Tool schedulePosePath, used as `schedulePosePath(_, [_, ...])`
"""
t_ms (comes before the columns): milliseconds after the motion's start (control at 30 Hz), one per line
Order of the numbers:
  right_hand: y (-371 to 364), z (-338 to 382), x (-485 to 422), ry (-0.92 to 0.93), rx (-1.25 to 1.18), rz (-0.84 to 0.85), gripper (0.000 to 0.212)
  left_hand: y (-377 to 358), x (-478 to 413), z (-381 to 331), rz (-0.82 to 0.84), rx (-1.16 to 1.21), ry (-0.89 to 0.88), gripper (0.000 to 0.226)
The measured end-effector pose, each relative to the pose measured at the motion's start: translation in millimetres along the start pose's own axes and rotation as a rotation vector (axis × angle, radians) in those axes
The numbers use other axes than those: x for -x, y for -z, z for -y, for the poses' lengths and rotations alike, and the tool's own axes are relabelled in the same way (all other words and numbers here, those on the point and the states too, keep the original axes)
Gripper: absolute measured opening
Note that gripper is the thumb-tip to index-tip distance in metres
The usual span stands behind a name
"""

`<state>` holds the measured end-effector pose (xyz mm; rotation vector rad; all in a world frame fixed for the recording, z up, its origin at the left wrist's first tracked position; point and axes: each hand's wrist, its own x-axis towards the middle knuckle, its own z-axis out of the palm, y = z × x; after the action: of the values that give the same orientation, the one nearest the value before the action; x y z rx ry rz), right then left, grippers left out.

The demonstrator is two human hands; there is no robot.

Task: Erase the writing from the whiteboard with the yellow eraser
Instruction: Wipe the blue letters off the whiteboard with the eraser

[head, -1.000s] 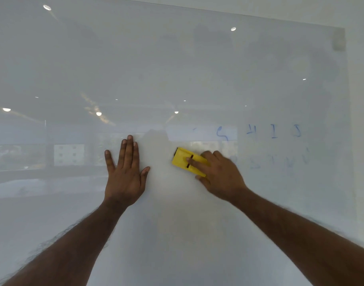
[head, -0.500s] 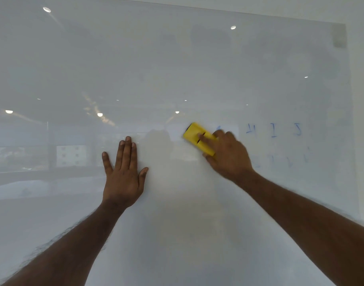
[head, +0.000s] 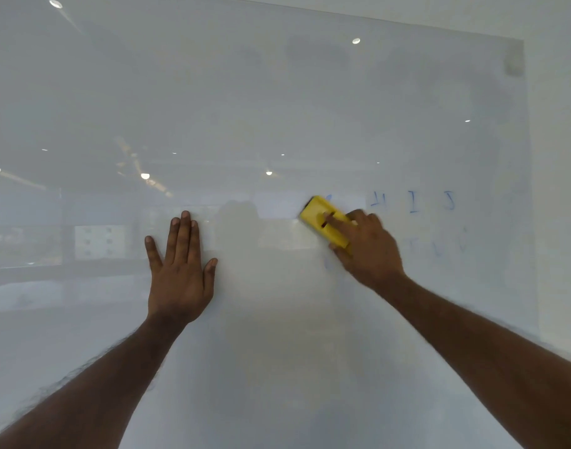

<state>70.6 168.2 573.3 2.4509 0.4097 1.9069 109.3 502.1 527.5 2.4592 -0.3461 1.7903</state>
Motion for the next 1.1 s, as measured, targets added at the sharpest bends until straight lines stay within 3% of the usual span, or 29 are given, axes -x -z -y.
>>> schedulePosePath(67, [-2, -8, 0, -0.160, -0.026, -0.040, 0.056, 0, 0, -6, -0.012, 0.039, 0.021, 0.070])
schedulePosePath(133, [-8, 1, 11, -0.176, -0.035, -0.055, 0.056, -1, 1, -12, -0.025, 0.082, 0.035, 0.068])
schedulePosePath(233, [-17, 11, 39, 0.138, -0.001, 0.025, 0.055, -3, -1, -26, -0.031, 0.128, -0.030, 0.067])
schedulePosePath(300, [-14, -2, 42, 0.250, 0.030, 0.077, 0.055, -6, -6, -41, -0.020, 0.140, -0.100, 0.067])
schedulePosePath(467, [-2, -40, 20, -0.162, 0.013, -0.046, 0.057, -12, -18, -67, 0.045, 0.117, -0.157, 0.068])
schedulePosePath(533, [-4, -35, 24, -0.225, -0.026, -0.057, 0.056, -16, -20, -70, 0.055, 0.111, -0.137, 0.069])
schedulePosePath(600, [-9, -17, 42, -0.119, -0.050, -0.038, 0.057, -18, -19, -73, 0.049, 0.113, -0.124, 0.070])
schedulePosePath(700, [-20, 4, 82, 0.222, -0.041, 0.102, 0.057, -20, -19, -74, 0.040, 0.114, -0.130, 0.071])
schedulePosePath(800, [-18, -5, 86, 0.341, -0.021, 0.165, 0.056, -19, -18, -72, 0.047, 0.105, -0.133, 0.072])
schedulePosePath(867, [-13, -18, 68, 0.234, -0.006, 0.098, 0.056, -18, -18, -70, 0.052, 0.094, -0.139, 0.071])
schedulePosePath(1000, [-5, -36, 36, -0.223, -0.055, -0.040, 0.055, -18, -17, -70, 0.056, 0.076, -0.145, 0.072])
schedulePosePath(1067, [-9, -24, 43, -0.223, -0.073, -0.043, 0.056, -19, -18, -69, 0.057, 0.076, -0.149, 0.072])
schedulePosePath(1100, [-12, -17, 51, -0.138, -0.064, -0.024, 0.057, -19, -18, -69, 0.052, 0.073, -0.151, 0.072])
